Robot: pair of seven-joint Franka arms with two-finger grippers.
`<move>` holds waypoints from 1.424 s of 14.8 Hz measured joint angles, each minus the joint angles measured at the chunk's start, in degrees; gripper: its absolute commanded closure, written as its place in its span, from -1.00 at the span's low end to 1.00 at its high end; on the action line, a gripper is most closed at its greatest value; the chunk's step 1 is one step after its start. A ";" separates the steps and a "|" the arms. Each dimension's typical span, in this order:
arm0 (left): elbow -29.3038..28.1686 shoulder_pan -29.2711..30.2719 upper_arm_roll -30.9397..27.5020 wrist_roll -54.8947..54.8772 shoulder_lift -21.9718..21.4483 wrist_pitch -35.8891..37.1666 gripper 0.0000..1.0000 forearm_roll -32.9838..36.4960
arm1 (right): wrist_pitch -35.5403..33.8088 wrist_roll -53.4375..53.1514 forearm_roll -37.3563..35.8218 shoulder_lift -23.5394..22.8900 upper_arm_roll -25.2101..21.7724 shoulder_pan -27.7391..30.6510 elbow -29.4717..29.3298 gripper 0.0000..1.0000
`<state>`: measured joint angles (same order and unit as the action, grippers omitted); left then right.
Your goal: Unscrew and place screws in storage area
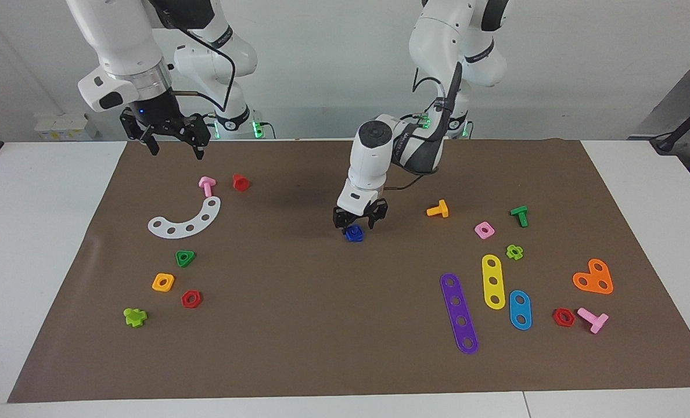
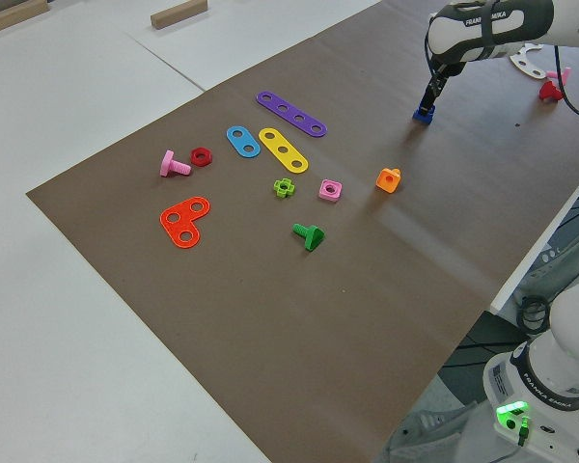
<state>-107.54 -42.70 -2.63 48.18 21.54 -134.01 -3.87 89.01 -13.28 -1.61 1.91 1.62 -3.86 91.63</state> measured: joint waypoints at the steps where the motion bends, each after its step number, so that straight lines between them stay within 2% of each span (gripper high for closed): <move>1: 0.00 -0.13 -0.01 0.00 0.06 0.00 -0.36 0.00 | 0.00 0.00 0.00 0.00 0.00 0.00 0.00 -1.00; 3: 0.00 -0.36 -0.09 0.01 0.08 0.00 -0.27 0.00 | 0.00 0.00 0.00 0.00 0.00 0.00 0.00 -1.00; 9: 0.00 -0.38 -0.15 0.15 0.11 -0.09 -0.33 0.00 | 0.00 0.00 0.00 0.00 0.00 0.00 0.00 -1.00; 16: 0.00 -0.41 -0.15 0.75 0.77 -1.27 -0.29 0.00 | -0.03 0.00 0.00 0.00 -0.01 0.00 0.00 -1.00; 19: 0.00 -0.57 -0.11 0.76 0.96 -1.36 -0.21 0.00 | -0.03 0.00 0.00 0.00 0.00 0.00 0.00 -1.00; 21: 0.00 -0.69 -0.05 0.76 1.09 -1.36 -0.04 0.00 | -0.03 0.00 0.00 0.00 0.06 -0.02 0.00 -1.00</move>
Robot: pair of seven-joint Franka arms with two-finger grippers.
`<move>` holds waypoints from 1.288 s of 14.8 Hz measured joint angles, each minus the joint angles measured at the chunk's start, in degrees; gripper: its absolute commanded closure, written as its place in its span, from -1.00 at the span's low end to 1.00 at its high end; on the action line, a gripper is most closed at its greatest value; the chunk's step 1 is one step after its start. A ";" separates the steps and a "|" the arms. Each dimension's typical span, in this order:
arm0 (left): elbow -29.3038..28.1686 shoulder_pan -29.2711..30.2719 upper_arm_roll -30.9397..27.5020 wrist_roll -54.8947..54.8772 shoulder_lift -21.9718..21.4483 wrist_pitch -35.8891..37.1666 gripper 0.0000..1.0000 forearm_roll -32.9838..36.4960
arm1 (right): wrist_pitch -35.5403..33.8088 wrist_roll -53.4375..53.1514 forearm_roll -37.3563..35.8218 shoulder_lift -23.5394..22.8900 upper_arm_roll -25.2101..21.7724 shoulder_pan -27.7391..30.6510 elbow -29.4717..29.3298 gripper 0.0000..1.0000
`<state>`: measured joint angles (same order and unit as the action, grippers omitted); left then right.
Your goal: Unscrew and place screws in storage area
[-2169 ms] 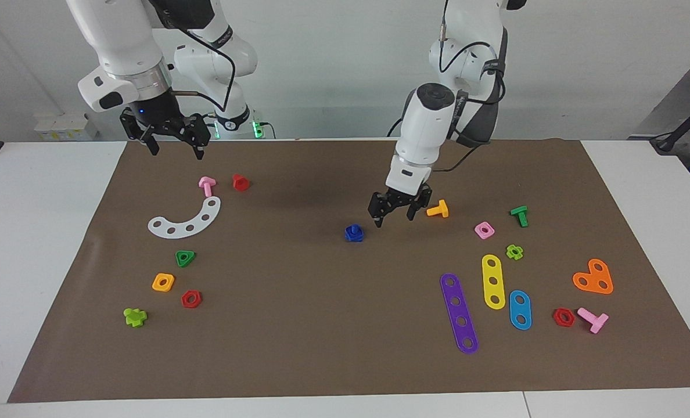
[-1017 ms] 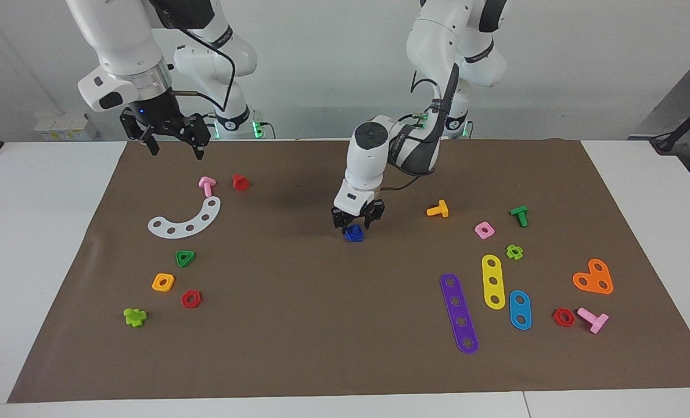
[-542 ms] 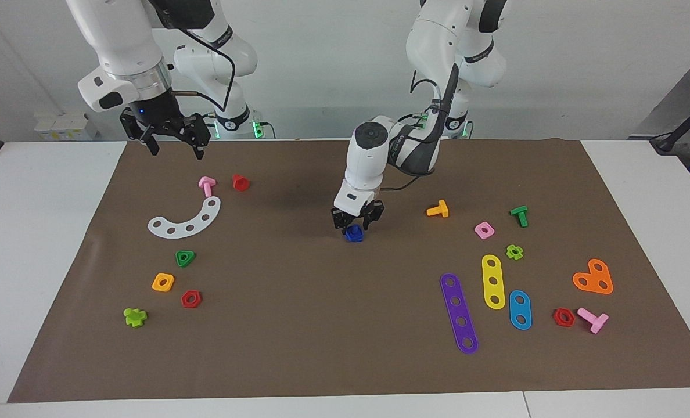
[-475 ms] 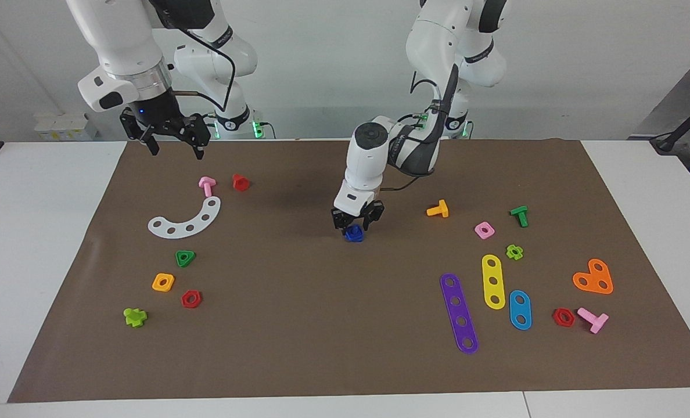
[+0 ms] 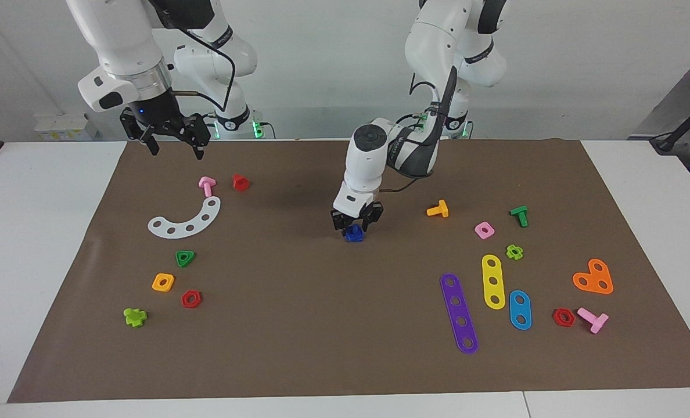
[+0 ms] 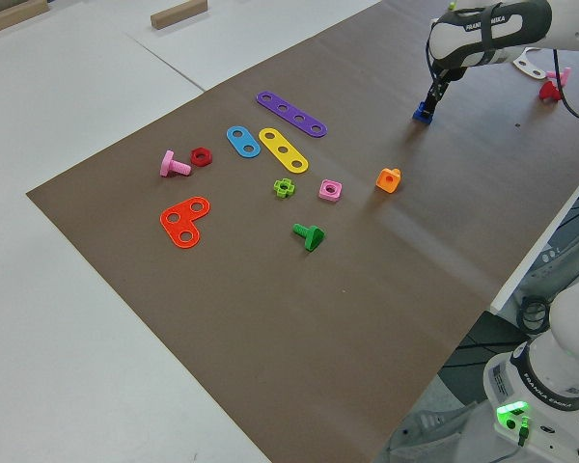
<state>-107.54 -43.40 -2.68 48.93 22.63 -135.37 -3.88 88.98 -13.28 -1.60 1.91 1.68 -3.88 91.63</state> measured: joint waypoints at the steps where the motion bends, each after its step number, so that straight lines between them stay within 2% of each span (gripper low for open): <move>1: 0.00 -0.02 0.00 0.00 0.04 0.00 0.07 0.00 | 0.00 0.00 0.00 0.00 0.04 -0.02 0.00 -1.00; 5: 0.01 -0.03 -0.01 0.00 0.04 0.00 0.52 0.00 | 0.01 0.00 0.00 0.00 0.06 -0.01 0.00 -0.99; 11: 1.55 -0.03 -0.17 0.03 0.05 1.84 0.53 0.00 | 0.01 0.00 0.00 0.00 0.08 -0.04 -0.04 -0.99; 16: 11.10 0.85 -1.38 0.08 0.34 13.72 0.51 0.00 | 0.02 0.00 0.04 0.02 0.40 -0.21 -0.10 -0.99; 19: 14.41 4.67 -1.82 -1.49 0.33 17.78 0.51 0.00 | 0.19 0.00 0.09 0.02 0.81 -0.58 -0.10 -0.97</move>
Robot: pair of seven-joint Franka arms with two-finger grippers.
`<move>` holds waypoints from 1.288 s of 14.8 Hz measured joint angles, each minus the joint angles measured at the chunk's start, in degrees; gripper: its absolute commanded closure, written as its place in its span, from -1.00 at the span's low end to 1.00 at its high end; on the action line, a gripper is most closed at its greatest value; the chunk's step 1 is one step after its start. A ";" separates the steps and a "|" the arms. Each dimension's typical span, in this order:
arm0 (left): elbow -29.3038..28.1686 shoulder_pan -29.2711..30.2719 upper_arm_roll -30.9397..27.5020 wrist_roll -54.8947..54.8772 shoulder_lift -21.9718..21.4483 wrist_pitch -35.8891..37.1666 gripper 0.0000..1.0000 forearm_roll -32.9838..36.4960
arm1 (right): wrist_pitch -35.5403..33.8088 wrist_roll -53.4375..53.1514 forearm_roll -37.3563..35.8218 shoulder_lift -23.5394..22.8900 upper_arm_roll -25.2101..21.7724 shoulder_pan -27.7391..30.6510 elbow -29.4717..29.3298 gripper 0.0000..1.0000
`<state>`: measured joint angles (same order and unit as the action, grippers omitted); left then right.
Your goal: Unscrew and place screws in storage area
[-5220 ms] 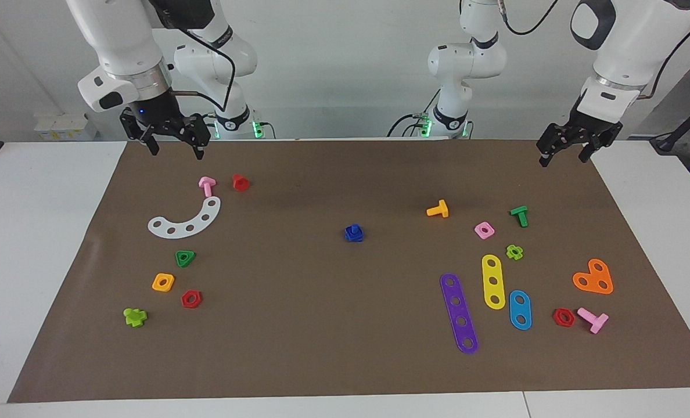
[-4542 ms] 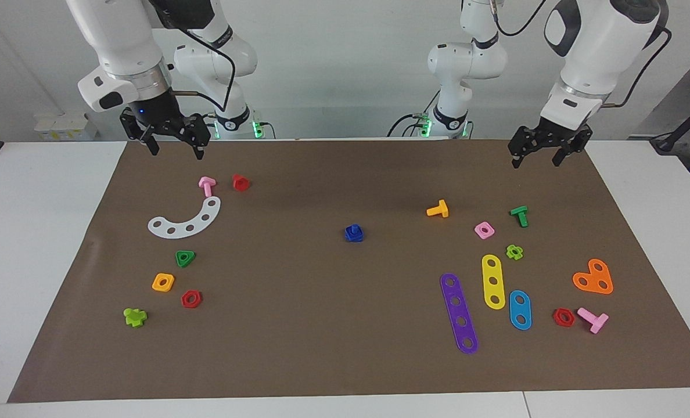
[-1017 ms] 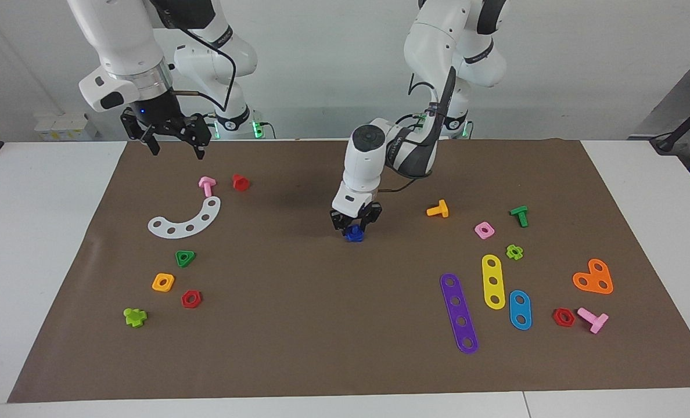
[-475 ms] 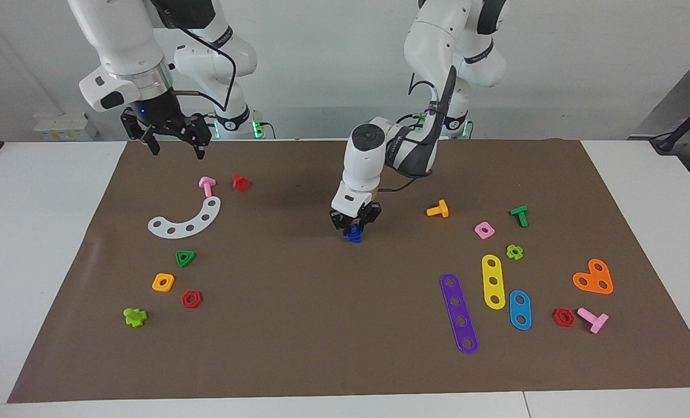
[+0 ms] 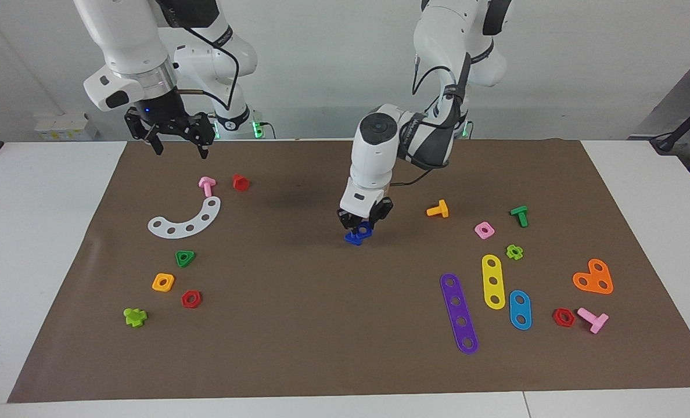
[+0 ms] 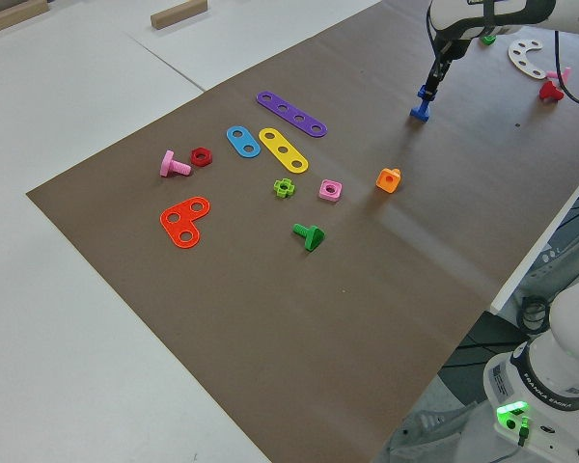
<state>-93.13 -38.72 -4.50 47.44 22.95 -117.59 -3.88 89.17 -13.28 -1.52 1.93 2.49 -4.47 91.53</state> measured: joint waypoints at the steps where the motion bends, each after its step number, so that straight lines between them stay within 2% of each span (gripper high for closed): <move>1: 0.50 1.87 -0.03 -2.09 -0.10 1.05 0.51 0.00 | 0.43 0.00 0.00 0.00 0.05 -0.48 0.03 -0.97; 4: 0.86 8.02 -0.11 -10.85 -0.68 4.58 0.51 -0.01 | 3.35 -1.10 0.04 -0.27 0.18 -3.15 0.70 -0.83; 7: -0.57 13.72 -0.15 -22.07 -1.29 7.39 0.51 -0.03 | 6.66 -3.43 0.04 -0.92 0.28 -7.22 2.47 -0.82; 9: -3.80 16.20 -0.17 -27.87 -2.17 7.32 0.50 -0.04 | 8.65 -5.81 0.05 -2.40 0.35 -9.74 3.13 -0.82; 12: -10.95 17.28 -0.12 -31.75 -4.14 2.13 0.30 -0.05 | 13.07 -9.35 0.05 -6.16 0.43 -13.55 3.39 -0.81; 13: -13.82 17.27 0.01 -32.33 -4.88 -0.84 0.22 -0.05 | 14.85 -10.44 0.05 -7.51 0.45 -14.67 3.45 -0.81; 15: -18.72 17.25 0.25 -33.19 -6.14 -5.60 -0.42 -0.05 | 18.80 -12.33 0.05 -10.66 0.48 -16.93 3.63 -0.81; 16: -20.15 17.25 0.29 -33.47 -6.55 -6.90 -0.86 -0.05 | 20.79 -13.48 0.05 -12.43 0.50 -18.27 3.69 -0.80; 17: -20.85 17.25 0.29 -33.68 -6.82 -7.55 -1.00 -0.05 | 22.52 -14.65 0.05 -14.15 0.51 -19.53 3.72 -0.80; 19: -21.21 17.25 0.29 -34.46 -7.32 -8.10 -1.00 -0.05 | 25.59 -15.61 0.04 -17.04 0.52 -21.30 3.72 -0.79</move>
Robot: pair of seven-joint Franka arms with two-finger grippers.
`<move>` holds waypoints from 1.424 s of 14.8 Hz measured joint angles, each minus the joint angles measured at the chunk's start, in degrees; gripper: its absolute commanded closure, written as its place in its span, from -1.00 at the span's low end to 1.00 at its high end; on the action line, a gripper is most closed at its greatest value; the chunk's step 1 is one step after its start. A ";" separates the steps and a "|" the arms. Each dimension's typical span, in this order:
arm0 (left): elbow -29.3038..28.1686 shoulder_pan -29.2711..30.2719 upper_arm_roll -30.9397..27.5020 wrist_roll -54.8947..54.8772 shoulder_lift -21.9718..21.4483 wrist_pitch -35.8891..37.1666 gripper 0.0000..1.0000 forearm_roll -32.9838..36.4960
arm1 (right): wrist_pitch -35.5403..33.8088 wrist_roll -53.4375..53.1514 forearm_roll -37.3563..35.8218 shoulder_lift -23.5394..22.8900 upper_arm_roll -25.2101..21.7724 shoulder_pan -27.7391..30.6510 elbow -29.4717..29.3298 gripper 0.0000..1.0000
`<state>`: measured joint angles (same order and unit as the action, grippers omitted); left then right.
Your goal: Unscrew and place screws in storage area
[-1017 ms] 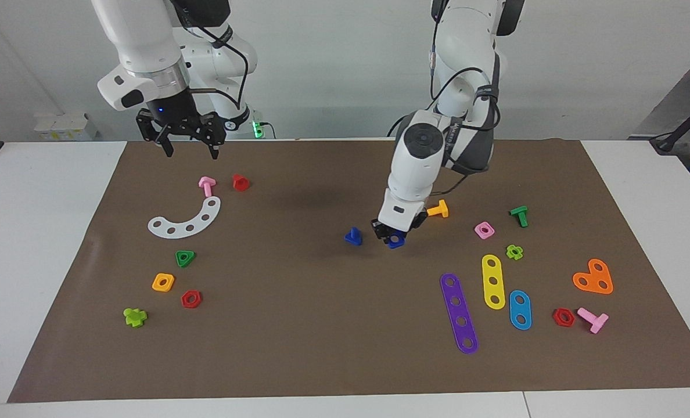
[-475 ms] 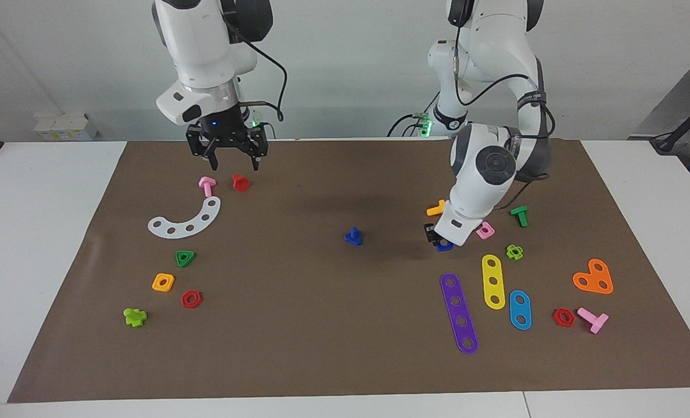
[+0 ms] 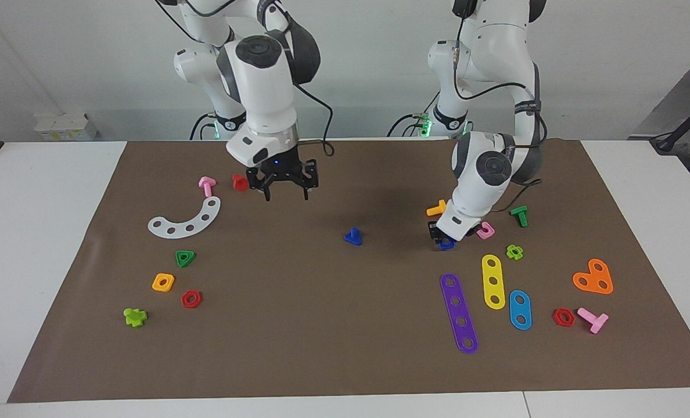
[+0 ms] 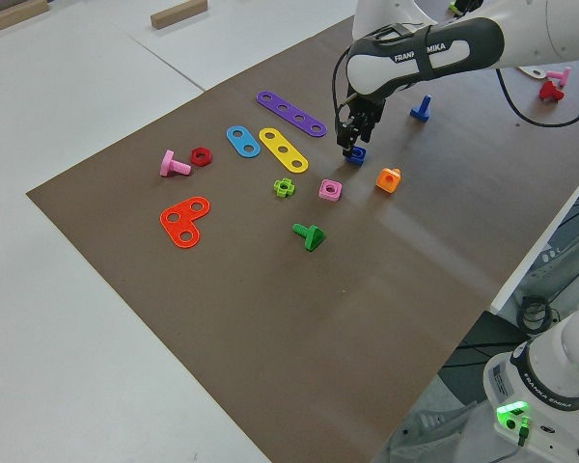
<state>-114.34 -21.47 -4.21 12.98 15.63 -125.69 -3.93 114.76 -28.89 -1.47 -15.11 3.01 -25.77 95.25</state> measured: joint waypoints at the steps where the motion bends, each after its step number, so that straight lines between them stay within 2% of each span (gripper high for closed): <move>1: 0.01 0.00 -0.02 -0.49 -0.22 -0.18 -1.00 0.00 | 1.54 -0.12 0.00 -1.21 0.01 -0.60 -0.03 -0.79; 5: 2.17 1.66 -0.41 -1.28 -0.89 1.58 -1.00 0.00 | 6.50 -3.22 -0.08 -5.57 0.00 -3.80 -0.28 -0.69; 8: 7.72 6.22 -0.54 -4.58 -2.03 9.77 -1.00 0.00 | 7.65 -6.22 -1.67 -9.75 -0.02 -7.50 -1.60 -0.60; 10: 10.11 10.13 -0.64 -8.50 -3.75 13.84 -1.00 0.00 | 11.15 -7.55 -3.34 -12.86 -0.02 -8.72 -2.27 -0.55; 14: 9.39 17.20 -0.83 -15.84 -8.43 20.38 -0.95 0.94 | 13.73 -7.58 -3.84 -15.43 -0.05 -9.25 -2.34 -0.47; 17: 6.20 18.51 -0.84 -16.46 -11.85 20.81 -0.95 3.04 | 13.64 -7.58 -3.92 -15.57 -0.05 -9.82 -1.80 -0.45; 21: 5.33 19.53 -0.83 -16.24 -17.84 21.20 -1.00 3.21 | 13.46 -7.58 -4.77 -15.57 -0.09 -9.88 -0.36 -0.45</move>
<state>-109.01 -1.94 -5.04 -3.26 -2.21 -104.49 -0.72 128.21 -36.47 -6.25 -30.68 2.91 -35.64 94.89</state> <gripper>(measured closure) 0.000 0.273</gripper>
